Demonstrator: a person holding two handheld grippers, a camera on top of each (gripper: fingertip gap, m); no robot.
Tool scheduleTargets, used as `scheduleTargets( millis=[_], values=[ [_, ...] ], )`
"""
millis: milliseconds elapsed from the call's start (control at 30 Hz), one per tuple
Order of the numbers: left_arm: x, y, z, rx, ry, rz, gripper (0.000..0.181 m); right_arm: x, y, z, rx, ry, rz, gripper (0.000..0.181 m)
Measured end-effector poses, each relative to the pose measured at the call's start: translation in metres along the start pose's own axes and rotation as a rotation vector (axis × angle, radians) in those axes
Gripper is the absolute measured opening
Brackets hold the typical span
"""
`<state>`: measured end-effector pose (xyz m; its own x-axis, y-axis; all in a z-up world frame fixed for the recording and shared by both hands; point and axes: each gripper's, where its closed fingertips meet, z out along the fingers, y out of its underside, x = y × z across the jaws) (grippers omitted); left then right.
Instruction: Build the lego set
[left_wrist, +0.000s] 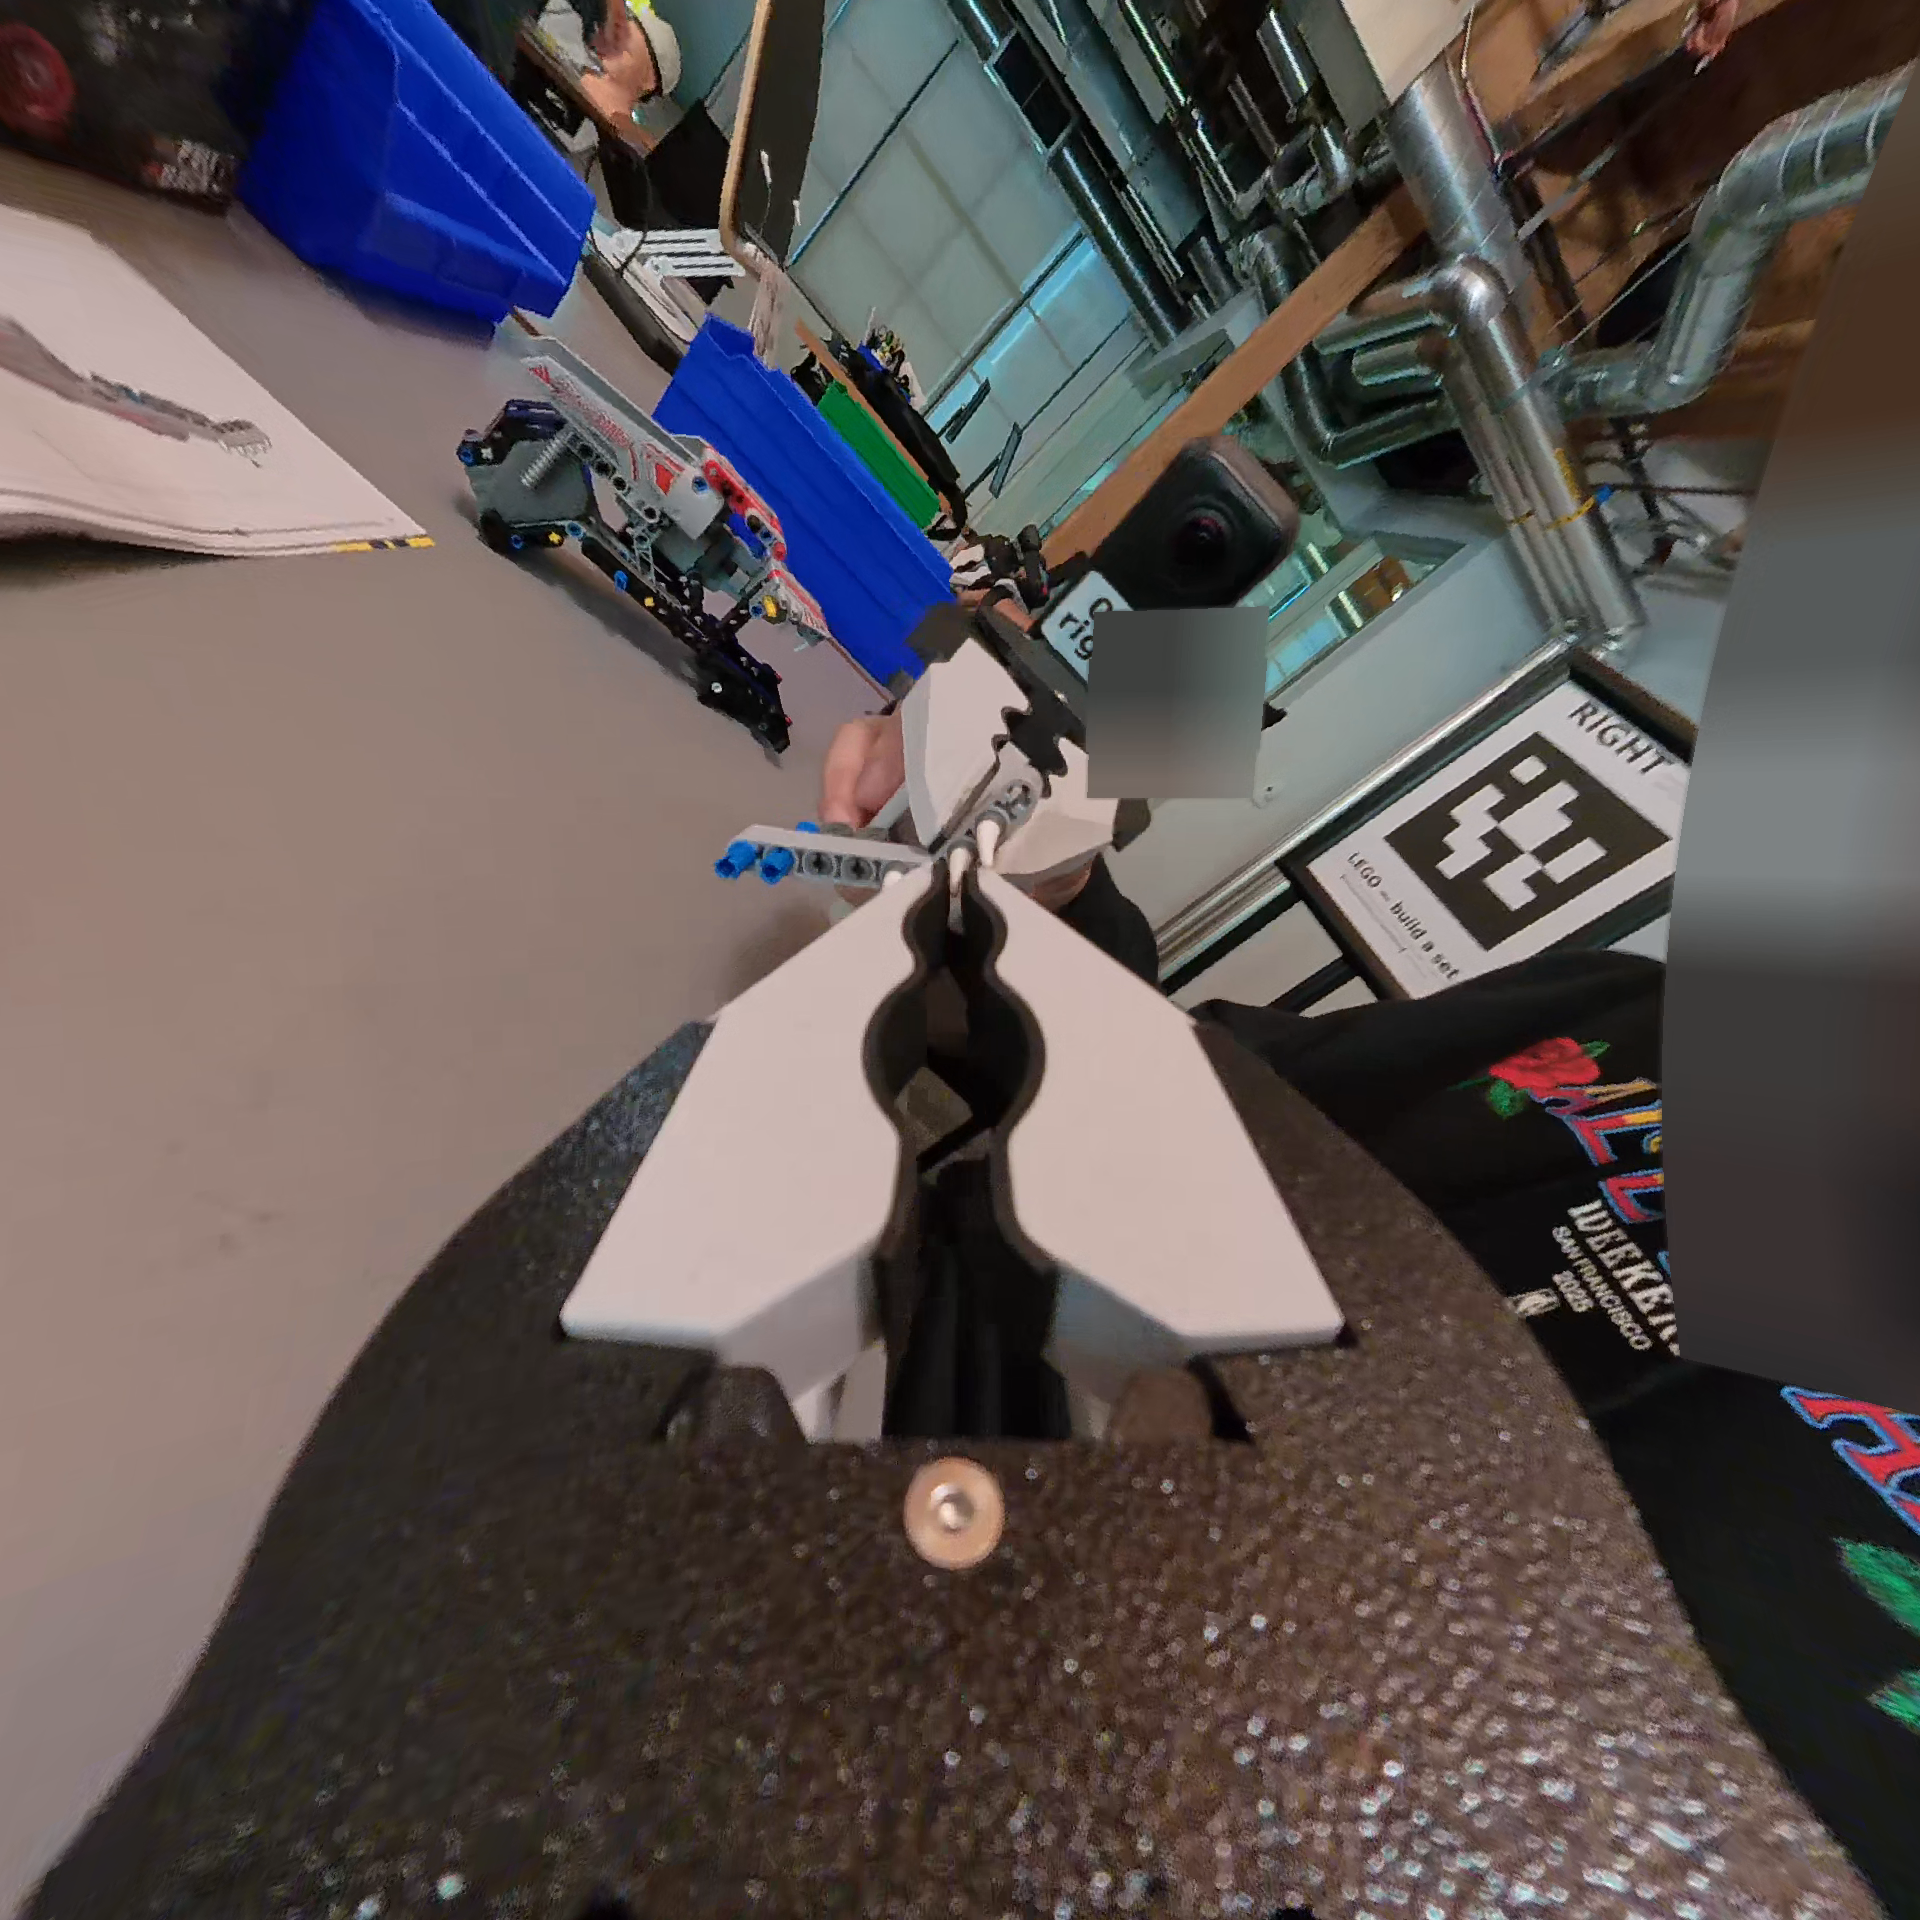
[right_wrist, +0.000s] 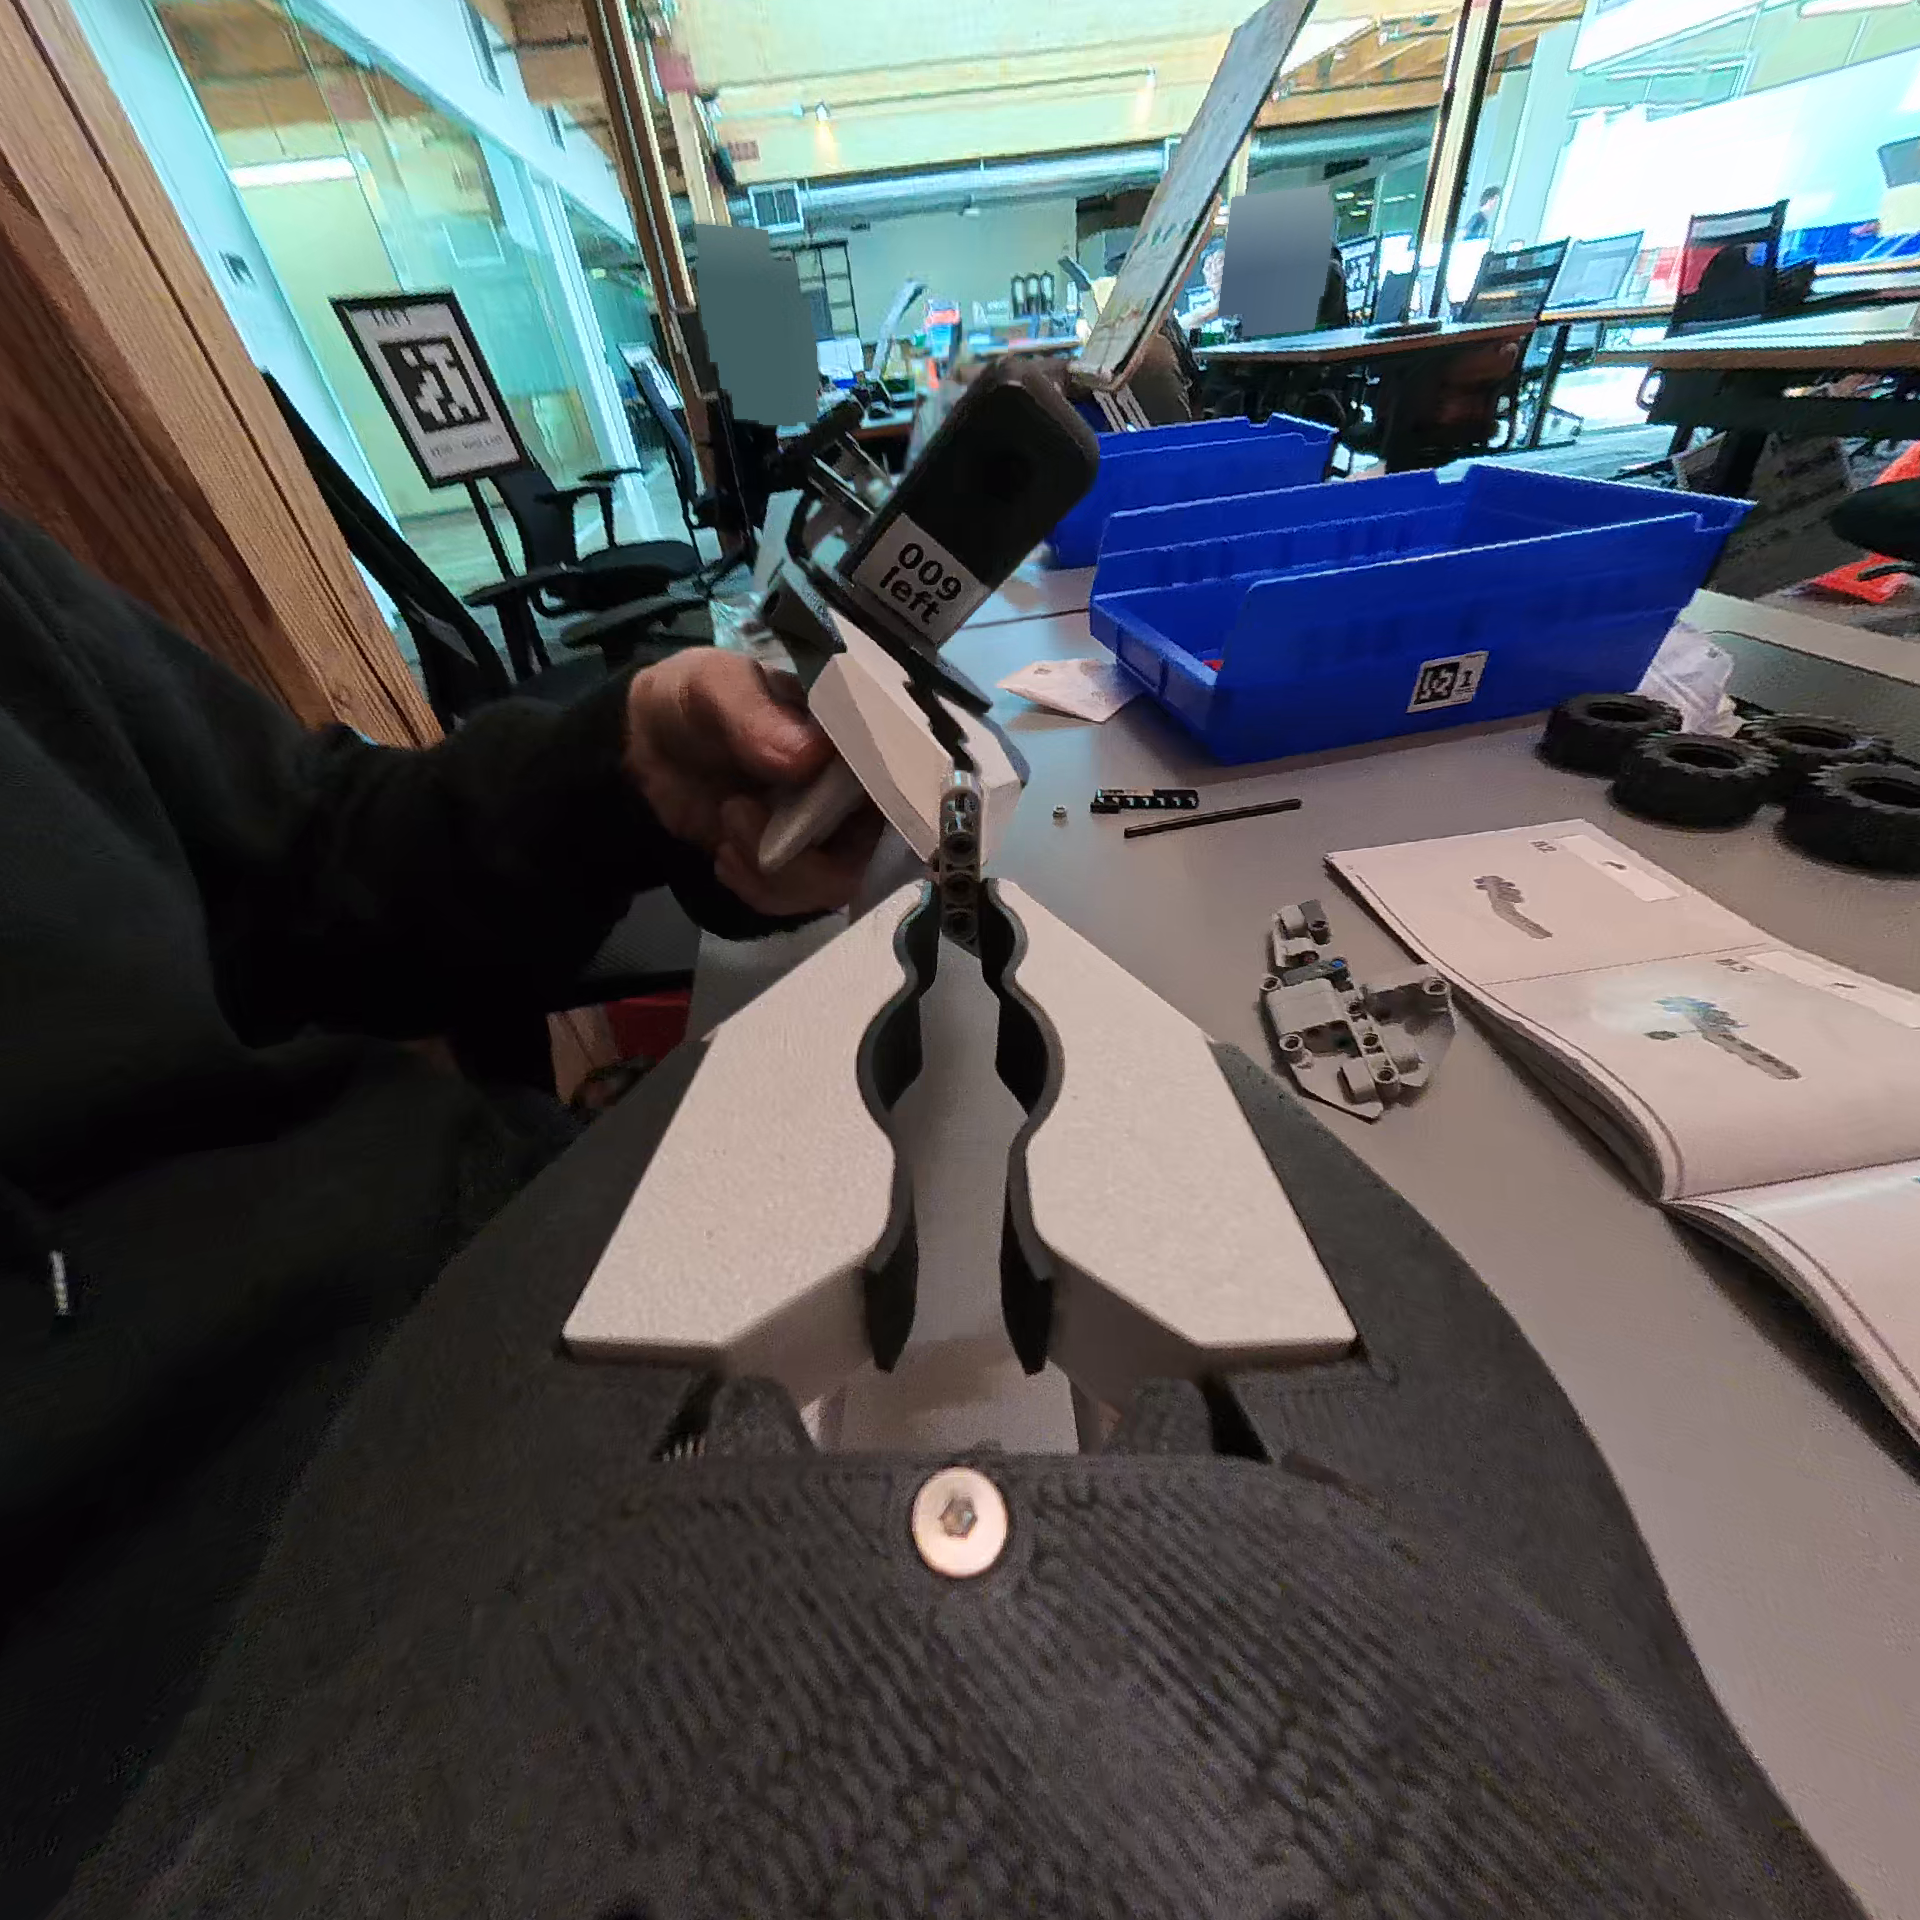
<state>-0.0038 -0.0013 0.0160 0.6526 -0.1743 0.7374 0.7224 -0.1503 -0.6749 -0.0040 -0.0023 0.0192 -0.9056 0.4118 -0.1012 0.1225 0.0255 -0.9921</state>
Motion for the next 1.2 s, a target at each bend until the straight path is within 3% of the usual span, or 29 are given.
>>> scheduleTargets(
  millis=[200, 467, 633, 1033, 1133, 1200],
  values=[
    [-0.003, 0.002, 0.003, 0.013, 0.030, -0.070, 0.000, 0.003, 0.004, -0.001, -0.035, 0.025, -0.047, 0.006],
    [-0.008, 0.005, 0.005, -0.021, -0.069, 0.136, 0.000, 0.004, 0.003, 0.001, -0.018, -0.004, 0.075, 0.006],
    [-0.012, 0.003, 0.005, -0.082, -0.217, 0.524, 0.000, 0.010, 0.005, 0.000, -0.002, -0.011, 0.258, 0.006],
    [0.004, -0.004, 0.002, -0.283, -0.492, 1.637, 0.000, 0.003, -0.009, 0.000, 0.206, -0.249, 0.786, 0.006],
    [0.007, -0.003, 0.002, -0.365, -0.523, 1.824, 0.000, 0.000, -0.010, -0.001, 0.246, -0.323, 0.879, 0.006],
    [0.008, -0.005, 0.001, -0.389, -0.538, 1.861, 0.000, 0.000, -0.010, -0.001, 0.259, -0.344, 0.907, 0.006]
  ],
)
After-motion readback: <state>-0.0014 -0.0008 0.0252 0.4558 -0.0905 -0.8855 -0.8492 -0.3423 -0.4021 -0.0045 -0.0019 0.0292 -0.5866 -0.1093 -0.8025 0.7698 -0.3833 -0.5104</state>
